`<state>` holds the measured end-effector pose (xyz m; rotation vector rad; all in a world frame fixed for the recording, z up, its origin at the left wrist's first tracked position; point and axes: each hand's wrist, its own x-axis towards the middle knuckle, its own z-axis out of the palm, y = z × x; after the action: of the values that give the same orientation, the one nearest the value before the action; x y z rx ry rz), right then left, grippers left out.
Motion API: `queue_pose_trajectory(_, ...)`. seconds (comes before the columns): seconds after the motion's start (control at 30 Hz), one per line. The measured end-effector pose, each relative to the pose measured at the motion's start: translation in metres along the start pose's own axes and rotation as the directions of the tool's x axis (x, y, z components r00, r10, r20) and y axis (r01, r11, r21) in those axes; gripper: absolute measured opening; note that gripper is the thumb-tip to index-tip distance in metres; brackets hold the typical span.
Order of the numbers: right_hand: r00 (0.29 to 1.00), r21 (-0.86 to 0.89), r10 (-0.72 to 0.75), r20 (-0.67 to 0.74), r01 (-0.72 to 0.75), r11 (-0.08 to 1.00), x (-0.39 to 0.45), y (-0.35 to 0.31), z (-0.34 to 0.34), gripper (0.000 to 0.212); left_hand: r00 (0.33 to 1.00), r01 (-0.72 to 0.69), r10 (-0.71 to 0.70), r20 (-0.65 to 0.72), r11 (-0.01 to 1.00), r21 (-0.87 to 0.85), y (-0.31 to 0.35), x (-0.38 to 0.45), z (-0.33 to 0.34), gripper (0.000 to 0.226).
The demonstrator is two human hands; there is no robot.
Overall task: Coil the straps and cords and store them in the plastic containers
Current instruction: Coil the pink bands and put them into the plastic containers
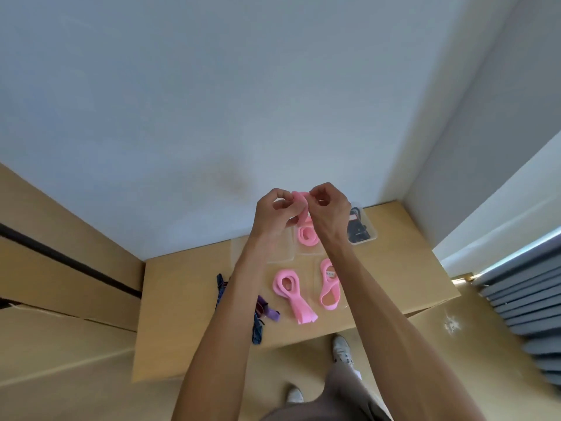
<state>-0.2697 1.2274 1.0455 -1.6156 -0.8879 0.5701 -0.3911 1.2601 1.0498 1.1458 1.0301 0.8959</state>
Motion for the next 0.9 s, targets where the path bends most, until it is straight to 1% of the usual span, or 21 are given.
queue_pose_trajectory(0.07, 0.997, 0.042, 0.016, 0.070, -0.019, 0.999, -0.015, -0.005, 0.003, 0.020, 0.999, -0.018, 0.017, -0.027, 0.999, -0.028, -0.001, -0.013, -0.014, 0.050)
queue_pose_trajectory(0.1, 0.991, 0.071, 0.028, 0.134, -0.038, 0.997, -0.022, -0.007, 0.004, 0.027, 0.999, -0.025, 0.024, -0.038, 0.999, -0.034, -0.001, -0.017, -0.021, 0.049)
queue_pose_trajectory(0.13, 0.976, 0.069, 0.041, 0.212, -0.057, 0.996, -0.029, -0.009, 0.005, 0.037, 0.998, -0.031, 0.029, -0.052, 0.999, -0.035, 0.001, -0.021, -0.027, 0.044)
queue_pose_trajectory(0.2, 0.938, 0.008, 0.048, 0.344, -0.054, 0.999, -0.041, -0.014, 0.007, 0.054, 0.996, -0.045, 0.044, -0.073, 0.999, -0.016, 0.006, -0.027, -0.034, 0.026)
queue_pose_trajectory(0.23, 0.926, 0.016, 0.032, 0.376, -0.041, 0.999, -0.045, -0.017, 0.008, 0.056, 0.995, -0.058, 0.057, -0.075, 0.998, -0.005, 0.009, -0.029, -0.036, 0.017)
queue_pose_trajectory(0.27, 0.919, 0.052, 0.009, 0.394, -0.032, 0.998, -0.047, -0.020, 0.008, 0.053, 0.994, -0.074, 0.074, -0.078, 0.997, 0.002, 0.010, -0.032, -0.037, 0.012)
queue_pose_trajectory(0.33, 0.918, 0.135, -0.035, 0.396, -0.020, 0.991, -0.049, -0.027, 0.005, 0.041, 0.989, -0.104, 0.104, -0.104, 0.995, 0.007, 0.013, -0.036, -0.037, 0.007)
queue_pose_trajectory(0.4, 0.923, 0.204, -0.031, 0.384, -0.053, 0.977, -0.048, -0.033, 0.000, 0.030, 0.982, -0.122, 0.121, -0.146, 0.992, -0.002, 0.018, -0.037, -0.035, 0.007)
queue_pose_trajectory(0.5, 0.923, 0.251, -0.009, 0.384, -0.095, 0.963, -0.043, -0.032, -0.006, 0.033, 0.982, -0.140, 0.126, -0.140, 0.986, -0.095, 0.026, -0.036, -0.025, 0.010)
queue_pose_trajectory(0.57, 0.910, 0.269, 0.003, 0.414, -0.125, 0.955, -0.038, -0.031, -0.012, 0.034, 0.989, -0.108, 0.080, -0.128, 0.969, -0.223, 0.028, -0.035, -0.017, 0.015)
queue_pose_trajectory(0.63, 0.892, 0.320, -0.002, 0.451, -0.160, 0.934, -0.031, -0.029, -0.020, 0.033, 0.995, -0.063, 0.028, -0.096, 0.920, -0.387, 0.027, -0.033, -0.008, 0.017)
queue_pose_trajectory(0.7, 0.869, 0.389, 0.018, 0.495, -0.240, 0.890, -0.024, -0.027, -0.029, 0.026, 0.997, -0.051, 0.013, -0.077, 0.857, -0.513, 0.024, -0.030, 0.002, 0.017)
queue_pose_trajectory(0.73, 0.856, 0.430, 0.030, 0.517, -0.289, 0.855, -0.021, -0.024, -0.035, 0.023, 0.997, -0.054, 0.009, -0.081, 0.817, -0.574, 0.022, -0.028, 0.007, 0.018)
queue_pose_trajectory(0.8, 0.854, 0.487, 0.054, 0.518, -0.346, 0.802, -0.014, -0.018, -0.046, 0.024, 0.996, -0.063, -0.003, -0.091, 0.696, -0.715, 0.021, -0.024, 0.013, 0.021)
queue_pose_trajectory(0.87, 0.877, 0.421, 0.112, 0.467, -0.332, 0.844, -0.006, -0.008, -0.057, 0.025, 0.996, -0.070, -0.005, -0.091, 0.590, -0.804, 0.021, -0.018, 0.016, 0.023)
queue_pose_trajectory(0.9, 0.880, 0.367, 0.153, 0.450, -0.338, 0.867, -0.003, -0.001, -0.061, 0.025, 0.997, -0.067, -0.003, -0.084, 0.570, -0.819, 0.022, -0.016, 0.018, 0.024)
